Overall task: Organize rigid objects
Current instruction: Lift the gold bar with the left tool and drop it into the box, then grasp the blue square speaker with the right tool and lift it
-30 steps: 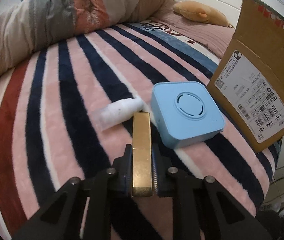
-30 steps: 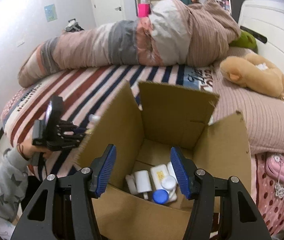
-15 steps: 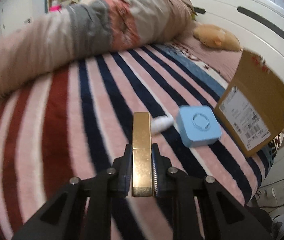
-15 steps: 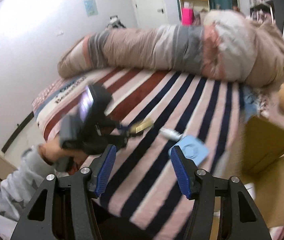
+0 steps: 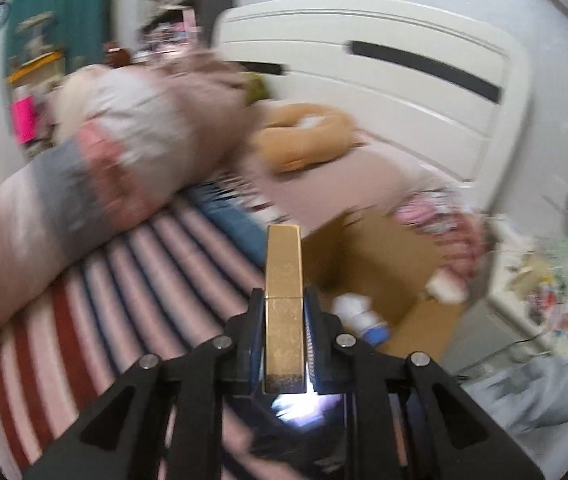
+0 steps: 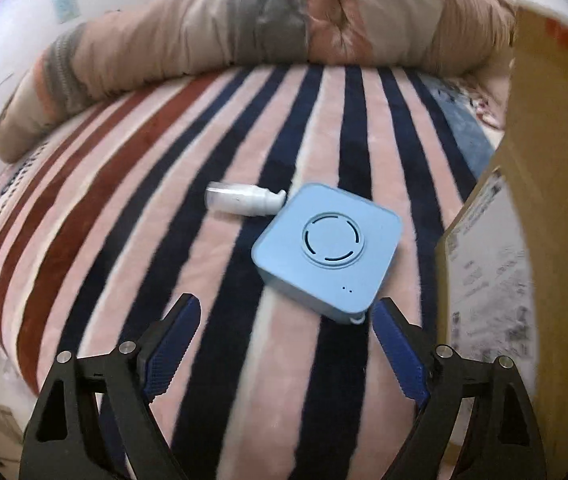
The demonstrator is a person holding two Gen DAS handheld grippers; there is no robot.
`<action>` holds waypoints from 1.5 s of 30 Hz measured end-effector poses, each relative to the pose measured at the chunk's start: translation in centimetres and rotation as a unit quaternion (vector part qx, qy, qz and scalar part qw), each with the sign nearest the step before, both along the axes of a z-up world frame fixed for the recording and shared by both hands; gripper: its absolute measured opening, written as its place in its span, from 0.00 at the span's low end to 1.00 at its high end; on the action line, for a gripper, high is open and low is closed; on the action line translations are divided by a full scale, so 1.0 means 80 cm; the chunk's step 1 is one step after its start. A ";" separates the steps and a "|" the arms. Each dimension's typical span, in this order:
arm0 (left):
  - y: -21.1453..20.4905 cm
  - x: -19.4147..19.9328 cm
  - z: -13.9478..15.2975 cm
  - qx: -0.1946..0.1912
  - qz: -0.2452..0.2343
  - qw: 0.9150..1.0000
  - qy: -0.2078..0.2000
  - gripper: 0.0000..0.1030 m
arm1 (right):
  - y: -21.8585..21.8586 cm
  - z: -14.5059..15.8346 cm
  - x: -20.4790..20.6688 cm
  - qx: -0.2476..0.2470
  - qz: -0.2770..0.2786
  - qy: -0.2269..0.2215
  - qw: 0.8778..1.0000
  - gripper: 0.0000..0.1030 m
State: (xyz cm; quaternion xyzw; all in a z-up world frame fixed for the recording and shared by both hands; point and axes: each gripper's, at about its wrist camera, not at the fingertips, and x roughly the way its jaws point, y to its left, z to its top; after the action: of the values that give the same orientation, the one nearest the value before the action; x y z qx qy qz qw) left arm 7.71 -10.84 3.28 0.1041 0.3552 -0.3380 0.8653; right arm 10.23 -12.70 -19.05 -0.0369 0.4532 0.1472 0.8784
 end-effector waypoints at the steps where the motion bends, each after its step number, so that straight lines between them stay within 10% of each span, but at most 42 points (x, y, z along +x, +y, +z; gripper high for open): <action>1: -0.023 0.001 0.004 0.002 -0.015 1.000 0.002 0.15 | 0.001 -0.001 0.003 -0.002 -0.002 -0.003 1.000 0.84; 9: -0.154 0.015 -0.037 0.055 -0.106 0.991 0.058 0.15 | -0.004 -0.023 0.037 0.029 0.004 -0.003 1.000 0.90; 13: -0.153 0.018 -0.051 0.050 -0.106 0.991 0.063 0.48 | -0.009 -0.034 0.052 0.063 -0.004 0.000 0.998 0.90; 24: 0.008 0.030 -0.043 -0.009 0.009 0.999 0.036 0.64 | -0.014 -0.027 0.057 0.068 0.011 -0.017 0.997 0.86; 30: 0.109 0.025 -0.111 -0.004 0.100 0.993 0.057 0.75 | 0.003 -0.027 0.000 0.048 0.202 -0.017 0.978 0.86; 45: 0.171 0.013 -0.202 -0.017 0.149 0.981 0.122 0.75 | 0.025 0.025 -0.033 0.011 0.170 -0.098 0.981 0.78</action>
State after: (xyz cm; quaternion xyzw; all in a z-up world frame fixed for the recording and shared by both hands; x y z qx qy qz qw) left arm 8.77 2.84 -12.90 -0.0072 0.4638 -0.2212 0.8578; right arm 7.59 -10.66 -17.08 -0.1180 0.3505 0.2949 0.8811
